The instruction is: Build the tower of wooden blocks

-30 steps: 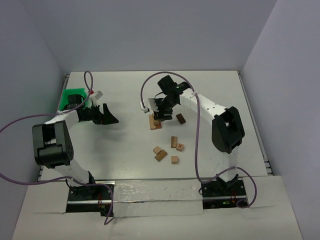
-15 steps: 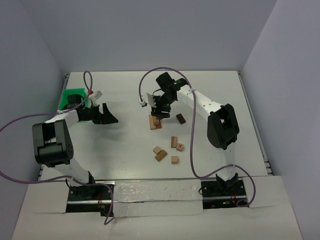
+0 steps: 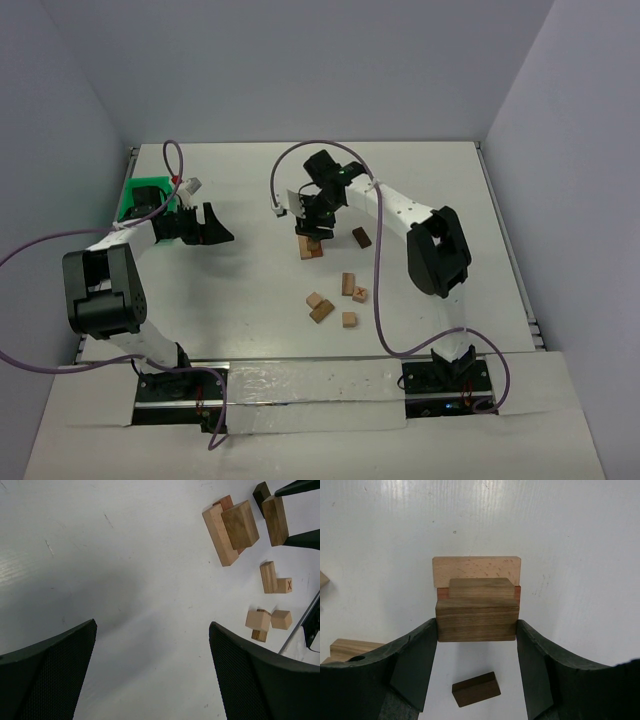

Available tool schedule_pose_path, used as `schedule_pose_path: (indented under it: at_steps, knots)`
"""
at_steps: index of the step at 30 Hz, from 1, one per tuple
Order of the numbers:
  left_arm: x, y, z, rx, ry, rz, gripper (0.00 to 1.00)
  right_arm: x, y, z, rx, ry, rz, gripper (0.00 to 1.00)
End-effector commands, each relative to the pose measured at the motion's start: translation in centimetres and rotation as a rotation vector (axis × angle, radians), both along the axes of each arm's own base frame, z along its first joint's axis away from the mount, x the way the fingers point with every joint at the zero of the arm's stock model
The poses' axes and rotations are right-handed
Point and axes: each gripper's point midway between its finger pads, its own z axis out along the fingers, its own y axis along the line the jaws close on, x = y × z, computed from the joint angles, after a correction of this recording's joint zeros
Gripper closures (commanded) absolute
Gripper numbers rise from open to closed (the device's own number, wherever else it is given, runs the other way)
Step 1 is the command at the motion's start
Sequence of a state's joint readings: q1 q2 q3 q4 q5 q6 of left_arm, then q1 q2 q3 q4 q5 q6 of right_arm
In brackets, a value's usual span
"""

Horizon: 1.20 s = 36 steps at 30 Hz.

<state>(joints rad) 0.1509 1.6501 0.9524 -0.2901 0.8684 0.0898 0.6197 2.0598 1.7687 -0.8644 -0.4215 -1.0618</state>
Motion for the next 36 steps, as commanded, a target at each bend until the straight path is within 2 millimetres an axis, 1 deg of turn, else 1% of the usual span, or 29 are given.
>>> schedule_pose_path:
  at_steps: [1, 8, 26, 33, 36]
  knots:
    - [0.8, 0.2, 1.6, 0.003, -0.075, -0.001, 0.01, 0.9, 0.8, 0.0, 0.008, -0.033, -0.018, 0.57]
    - [0.8, 0.2, 1.5, 0.0, -0.068, -0.001, 0.01, 1.2, 1.1, -0.7, -0.003, -0.032, -0.021, 0.57]
    - [0.7, 0.1, 1.2, -0.007, -0.054, -0.006, 0.01, 1.5, 1.5, -1.3, -0.011, -0.039, -0.017, 0.52]
    - [0.7, 0.1, 1.1, -0.008, -0.05, -0.006, 0.01, 1.6, 1.5, -1.5, -0.015, -0.04, -0.019, 0.46]
    - [0.7, 0.1, 1.0, -0.008, -0.049, -0.008, 0.01, 1.6, 1.4, -1.5, -0.016, -0.038, -0.021, 0.4]
